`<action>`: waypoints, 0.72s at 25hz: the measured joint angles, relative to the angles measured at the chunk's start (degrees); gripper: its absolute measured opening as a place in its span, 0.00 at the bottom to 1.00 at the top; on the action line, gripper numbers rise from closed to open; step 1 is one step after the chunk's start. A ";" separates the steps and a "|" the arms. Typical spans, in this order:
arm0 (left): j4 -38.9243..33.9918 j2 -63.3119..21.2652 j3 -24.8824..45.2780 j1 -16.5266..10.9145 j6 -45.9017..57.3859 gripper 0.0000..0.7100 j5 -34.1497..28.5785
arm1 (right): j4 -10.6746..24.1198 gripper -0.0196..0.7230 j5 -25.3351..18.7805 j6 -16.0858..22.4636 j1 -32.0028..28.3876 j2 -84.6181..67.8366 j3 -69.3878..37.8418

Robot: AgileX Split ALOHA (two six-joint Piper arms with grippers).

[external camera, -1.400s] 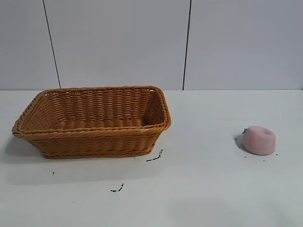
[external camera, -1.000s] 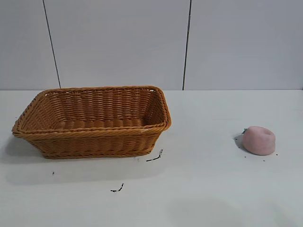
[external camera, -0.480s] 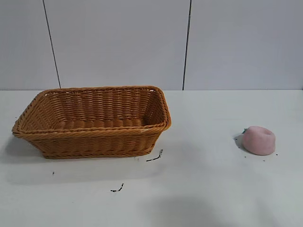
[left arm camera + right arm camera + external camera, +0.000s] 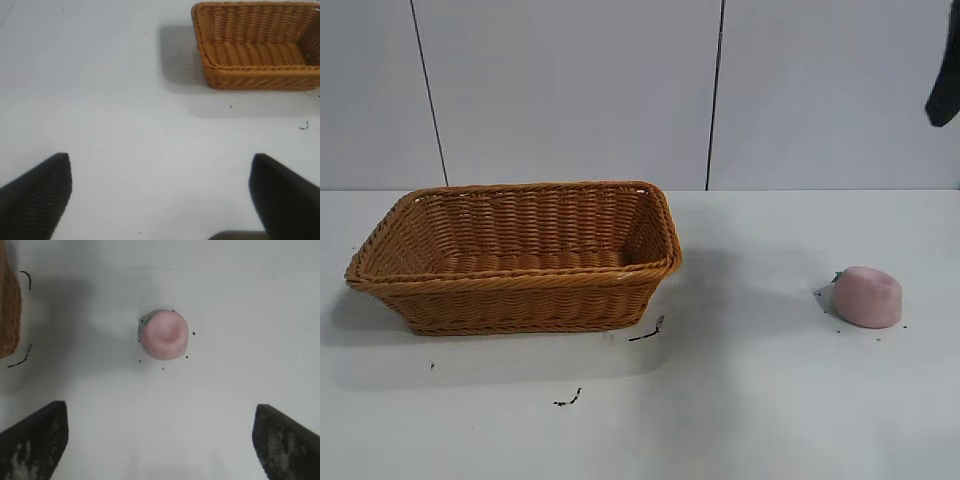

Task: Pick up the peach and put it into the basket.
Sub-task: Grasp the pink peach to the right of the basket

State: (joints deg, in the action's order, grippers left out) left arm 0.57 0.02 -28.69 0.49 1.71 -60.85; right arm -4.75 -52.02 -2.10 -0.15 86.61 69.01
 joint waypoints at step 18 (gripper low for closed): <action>0.00 0.00 0.00 0.00 0.00 0.98 0.00 | 2.69 0.96 7.02 -1.43 3.36 31.53 7.22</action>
State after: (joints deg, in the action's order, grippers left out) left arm 0.57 0.02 -28.69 0.49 1.71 -60.85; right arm -2.06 -45.00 -3.53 3.21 118.14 76.23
